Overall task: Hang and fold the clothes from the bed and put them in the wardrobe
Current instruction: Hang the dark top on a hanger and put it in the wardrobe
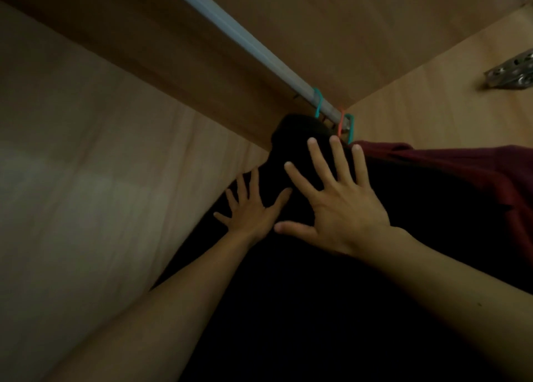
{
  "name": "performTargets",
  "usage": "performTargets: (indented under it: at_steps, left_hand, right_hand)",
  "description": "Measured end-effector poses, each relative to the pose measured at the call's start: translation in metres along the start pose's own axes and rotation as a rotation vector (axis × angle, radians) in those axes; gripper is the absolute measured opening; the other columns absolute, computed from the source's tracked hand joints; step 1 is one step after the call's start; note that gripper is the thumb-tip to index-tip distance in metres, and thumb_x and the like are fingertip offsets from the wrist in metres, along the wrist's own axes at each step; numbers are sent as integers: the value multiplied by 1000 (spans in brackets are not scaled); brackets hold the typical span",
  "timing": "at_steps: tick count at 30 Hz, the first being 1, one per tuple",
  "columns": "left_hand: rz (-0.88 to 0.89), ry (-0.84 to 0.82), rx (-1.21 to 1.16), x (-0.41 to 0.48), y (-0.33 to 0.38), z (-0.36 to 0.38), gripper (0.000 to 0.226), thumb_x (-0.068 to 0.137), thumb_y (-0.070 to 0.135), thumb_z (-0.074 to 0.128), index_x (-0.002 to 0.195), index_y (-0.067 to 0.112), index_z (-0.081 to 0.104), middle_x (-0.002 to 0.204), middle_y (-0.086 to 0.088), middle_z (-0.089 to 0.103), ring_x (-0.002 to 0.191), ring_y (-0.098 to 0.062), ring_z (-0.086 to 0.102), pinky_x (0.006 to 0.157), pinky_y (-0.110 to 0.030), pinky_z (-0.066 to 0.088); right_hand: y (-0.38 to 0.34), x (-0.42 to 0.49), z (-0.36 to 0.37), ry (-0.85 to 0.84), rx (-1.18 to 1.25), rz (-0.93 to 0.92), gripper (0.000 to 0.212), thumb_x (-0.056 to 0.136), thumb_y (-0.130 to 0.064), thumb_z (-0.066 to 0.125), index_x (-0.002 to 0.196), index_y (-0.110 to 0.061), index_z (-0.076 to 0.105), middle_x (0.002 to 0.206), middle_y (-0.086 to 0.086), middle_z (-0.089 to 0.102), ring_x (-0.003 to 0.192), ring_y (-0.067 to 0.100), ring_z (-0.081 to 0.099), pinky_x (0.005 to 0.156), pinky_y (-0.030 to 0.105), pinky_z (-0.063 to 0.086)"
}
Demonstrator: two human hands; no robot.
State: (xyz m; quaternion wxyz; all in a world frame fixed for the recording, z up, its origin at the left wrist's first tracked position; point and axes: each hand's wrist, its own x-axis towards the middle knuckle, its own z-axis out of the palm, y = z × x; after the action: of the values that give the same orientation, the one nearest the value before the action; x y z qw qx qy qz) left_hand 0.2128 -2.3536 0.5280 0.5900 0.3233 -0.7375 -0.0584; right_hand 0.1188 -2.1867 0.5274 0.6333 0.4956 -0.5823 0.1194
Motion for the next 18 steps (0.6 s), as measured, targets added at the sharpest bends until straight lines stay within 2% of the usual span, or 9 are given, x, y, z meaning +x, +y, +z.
performTargets:
  at_steps: [2,5,8,11,14,18]
  left_hand:
    - [-28,-23,-18,-13,-10,0,105,62,97,18,147,51,-23,163,5,-26,150,-30,-18,112,-72,-6]
    - [-50,3,-56,-33,-24,10,102,67,96,27,146,55,-23,163,1,-24,150,-31,-19,111,-72,-9]
    - [-59,50,-8,-51,-38,36,105,61,99,22,145,56,-23,163,0,-25,149,-32,-22,109,-71,-11]
    - [-41,39,107,-56,-41,64,99,67,96,14,147,51,-24,163,-4,-24,149,-31,-22,112,-70,-11]
    - [-49,-7,91,-61,-40,59,96,75,92,20,149,49,-22,164,-5,-22,150,-29,-21,115,-66,-12]
    - [-73,18,197,-93,-57,38,104,69,97,20,149,47,-24,162,-9,-26,148,-36,-25,113,-68,-13]
  right_hand:
    - [-7,-9,-3,-121,-10,-58,110,65,-100,12,152,-41,-17,157,12,-34,138,42,-39,109,66,-22]
    - [-15,-30,2,-269,-70,-137,116,59,-102,23,150,-44,-19,157,9,-35,136,42,-42,103,70,-24]
    - [-14,-41,16,-325,-243,-162,116,64,-98,32,149,-43,-23,155,11,-39,134,44,-43,102,72,-23]
    - [-16,-39,26,-366,-334,-148,112,68,-94,37,153,-41,-13,155,15,-37,134,48,-42,101,75,-21]
    - [-22,-39,24,-363,-353,-117,107,72,-92,33,154,-40,-10,155,17,-36,134,49,-41,101,75,-21]
    - [-39,-59,17,-417,-296,-130,100,75,-92,21,155,-38,-7,154,16,-38,135,46,-42,103,72,-20]
